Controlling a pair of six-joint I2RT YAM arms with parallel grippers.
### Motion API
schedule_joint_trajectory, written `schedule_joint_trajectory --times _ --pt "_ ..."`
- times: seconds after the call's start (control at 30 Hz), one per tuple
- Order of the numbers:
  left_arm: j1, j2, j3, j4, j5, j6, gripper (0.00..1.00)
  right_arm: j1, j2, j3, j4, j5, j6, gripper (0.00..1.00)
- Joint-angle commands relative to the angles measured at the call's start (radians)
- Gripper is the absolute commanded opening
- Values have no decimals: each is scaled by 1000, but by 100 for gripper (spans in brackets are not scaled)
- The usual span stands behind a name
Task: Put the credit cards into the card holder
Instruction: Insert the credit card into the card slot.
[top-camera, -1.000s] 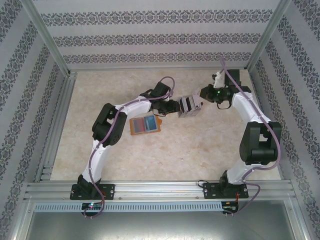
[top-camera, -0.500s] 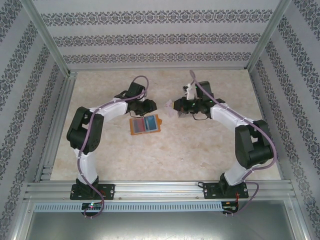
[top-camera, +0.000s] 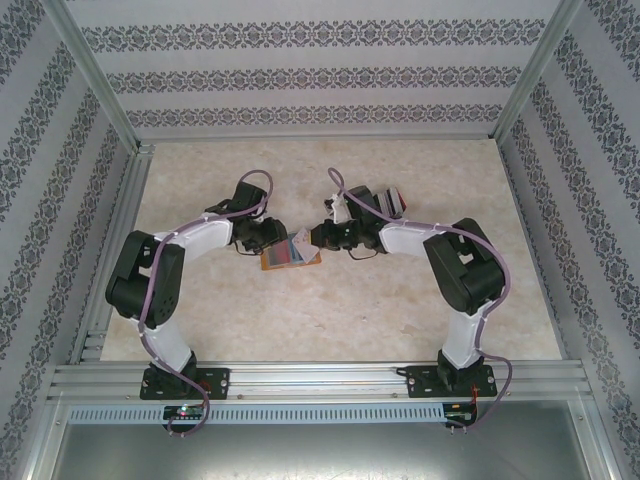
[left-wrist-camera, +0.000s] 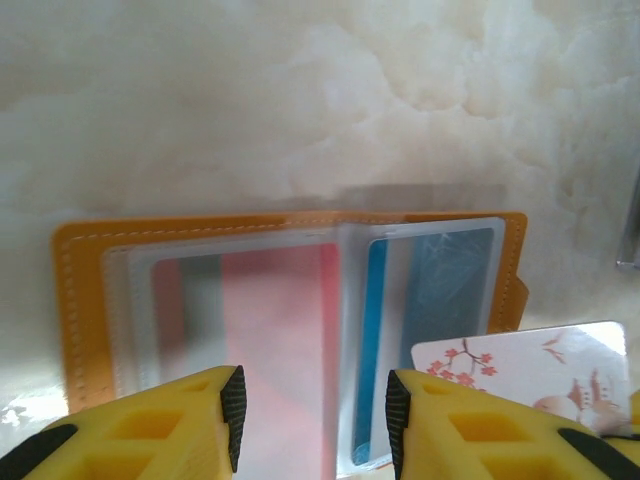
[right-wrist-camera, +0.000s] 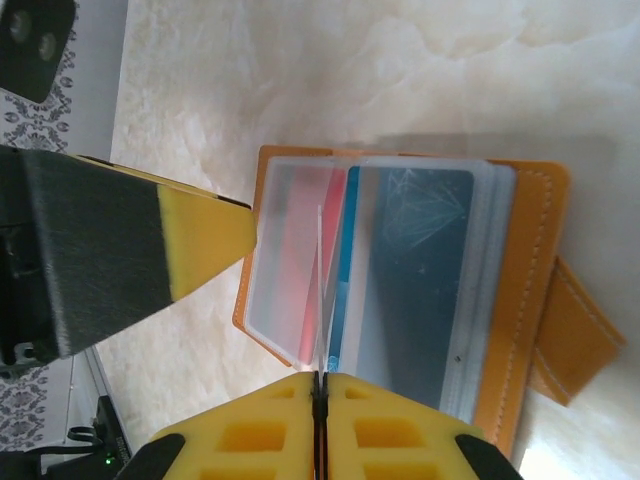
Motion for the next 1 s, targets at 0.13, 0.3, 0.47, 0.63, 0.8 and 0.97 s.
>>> schedule_joint_trajectory --times 0.13,0.3,0.47,0.63,0.8,0.97 --pt "36 -27 -58 2 -8 -25 44 14 52 31 90 -1 46 12" --pt "50 -24 -87 43 19 -48 44 24 78 47 100 -6 58 12" --pt "53 -21 -96 51 23 -49 44 28 91 61 104 -15 67 12" --pt "56 -17 -114 67 34 -56 44 30 95 69 107 -17 72 12" --pt "57 -12 -119 79 46 -62 44 30 120 79 97 -7 91 12" --pt "56 -17 -127 79 41 -64 44 31 150 92 100 -15 113 12"
